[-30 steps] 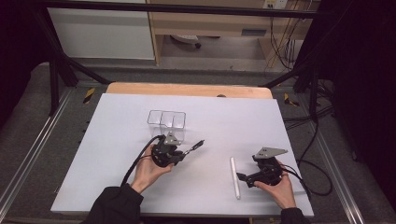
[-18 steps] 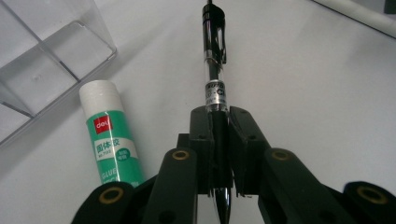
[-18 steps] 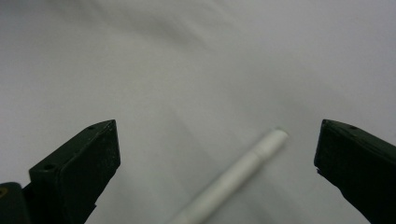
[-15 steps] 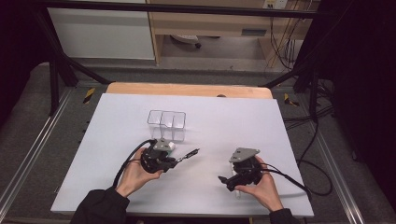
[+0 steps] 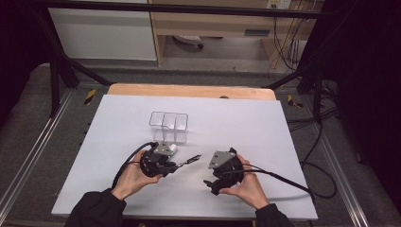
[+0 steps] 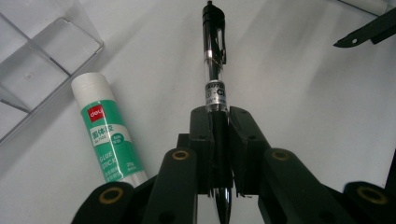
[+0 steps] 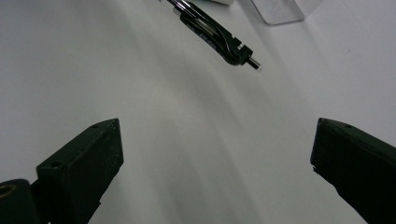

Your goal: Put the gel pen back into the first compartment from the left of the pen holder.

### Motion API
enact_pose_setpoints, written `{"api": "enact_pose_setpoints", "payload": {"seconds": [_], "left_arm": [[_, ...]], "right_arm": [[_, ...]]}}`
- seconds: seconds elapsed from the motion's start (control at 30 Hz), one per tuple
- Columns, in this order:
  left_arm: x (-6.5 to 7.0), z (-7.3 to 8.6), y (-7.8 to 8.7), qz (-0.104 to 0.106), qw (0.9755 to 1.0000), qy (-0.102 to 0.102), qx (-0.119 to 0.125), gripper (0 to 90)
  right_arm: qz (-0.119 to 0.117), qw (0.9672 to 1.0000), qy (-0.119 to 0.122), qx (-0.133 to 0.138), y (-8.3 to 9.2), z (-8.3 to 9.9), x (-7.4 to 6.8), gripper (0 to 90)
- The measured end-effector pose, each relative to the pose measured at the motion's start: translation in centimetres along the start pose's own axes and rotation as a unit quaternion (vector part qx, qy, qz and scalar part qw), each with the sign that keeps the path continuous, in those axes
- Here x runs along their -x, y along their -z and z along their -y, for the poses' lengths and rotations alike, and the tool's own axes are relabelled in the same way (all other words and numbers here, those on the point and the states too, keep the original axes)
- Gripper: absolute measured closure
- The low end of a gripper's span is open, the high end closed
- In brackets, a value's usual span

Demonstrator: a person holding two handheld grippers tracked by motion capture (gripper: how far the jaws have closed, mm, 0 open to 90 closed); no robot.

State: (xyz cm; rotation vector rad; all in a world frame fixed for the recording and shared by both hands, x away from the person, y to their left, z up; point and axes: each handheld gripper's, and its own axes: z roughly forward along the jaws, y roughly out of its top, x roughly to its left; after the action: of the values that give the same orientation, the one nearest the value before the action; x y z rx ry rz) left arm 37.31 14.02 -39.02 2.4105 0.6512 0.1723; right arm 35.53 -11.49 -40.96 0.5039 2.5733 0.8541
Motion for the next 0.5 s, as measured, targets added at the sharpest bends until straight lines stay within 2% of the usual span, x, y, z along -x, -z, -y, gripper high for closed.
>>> {"api": "enact_pose_setpoints", "payload": {"seconds": [0.23, 0.5], "left_arm": [[0.4, -0.9, 0.0, 0.008, 0.9998, -0.016, -0.007, 79.3], [1.0, -2.0, -0.5, 0.016, 0.9992, -0.032, -0.019, 79.3]], "right_arm": [[0.003, 0.9987, 0.05, -0.011, -0.5, -1.5, -0.9, 6.5], [0.014, 0.9935, 0.112, -0.008, -0.8, -2.5, -1.6, 14.8]]}}
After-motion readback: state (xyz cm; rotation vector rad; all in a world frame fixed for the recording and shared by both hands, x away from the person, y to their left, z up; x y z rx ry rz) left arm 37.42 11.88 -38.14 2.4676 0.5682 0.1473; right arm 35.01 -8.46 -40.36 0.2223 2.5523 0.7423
